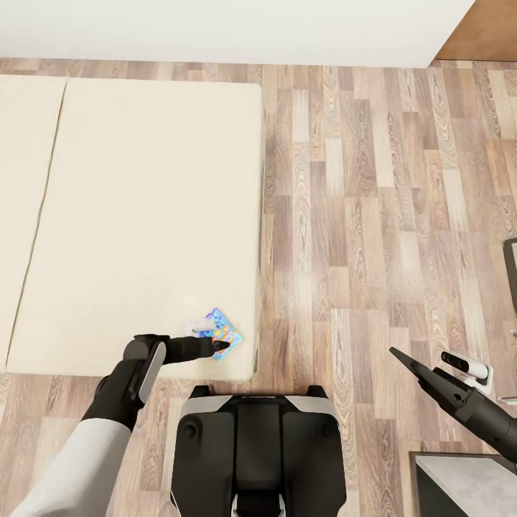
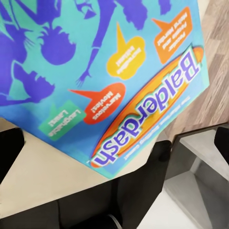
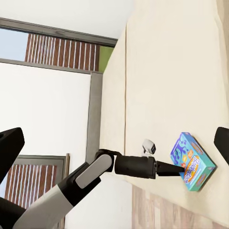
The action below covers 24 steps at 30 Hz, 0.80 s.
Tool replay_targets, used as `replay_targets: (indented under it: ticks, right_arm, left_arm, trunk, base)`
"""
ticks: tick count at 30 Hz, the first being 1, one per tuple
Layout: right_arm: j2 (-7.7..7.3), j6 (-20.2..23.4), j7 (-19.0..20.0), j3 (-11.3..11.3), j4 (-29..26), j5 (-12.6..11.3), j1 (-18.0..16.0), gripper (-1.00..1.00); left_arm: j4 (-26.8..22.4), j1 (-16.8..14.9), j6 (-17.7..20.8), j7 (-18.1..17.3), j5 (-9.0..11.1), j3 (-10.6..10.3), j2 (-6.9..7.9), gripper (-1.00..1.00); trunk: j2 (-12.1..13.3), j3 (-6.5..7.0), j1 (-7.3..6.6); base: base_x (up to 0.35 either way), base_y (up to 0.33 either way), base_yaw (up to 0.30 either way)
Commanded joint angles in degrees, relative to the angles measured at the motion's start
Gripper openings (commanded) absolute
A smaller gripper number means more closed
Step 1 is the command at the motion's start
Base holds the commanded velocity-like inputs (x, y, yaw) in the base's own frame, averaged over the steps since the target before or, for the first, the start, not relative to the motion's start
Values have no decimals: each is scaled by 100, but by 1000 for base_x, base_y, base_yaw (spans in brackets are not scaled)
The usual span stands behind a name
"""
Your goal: Put all the toys in the child's room - the three board games (two on the bed and one on the table), the two jigsaw puzzles on the table, and the tennis ball on the table - inside the toy box on the table in the child's room.
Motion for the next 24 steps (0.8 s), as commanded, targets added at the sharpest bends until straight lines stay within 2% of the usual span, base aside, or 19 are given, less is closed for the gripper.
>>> replay_targets:
  ticks: [1, 10, 24]
  right_arm:
    - [-3, 50, 6, -1, 0, -17, -1, 100]
    - [-5, 50, 6, 0, -2, -17, -1, 100]
    - [-5, 50, 15, 1, 3, -26, -1, 100]
  left_arm:
    - [-3, -2, 52, 14, 48, 22, -3, 100]
    - [-3, -24, 61, 73, 41, 87, 51, 100]
    - [-3, -70, 32, 394, 49, 107, 88, 100]
  trunk:
    - [-9, -5, 3]
    - [-9, -5, 3]
    - [-9, -5, 3]
  base:
    - [0, 0, 0]
    - [0, 0, 0]
    - [0, 0, 0]
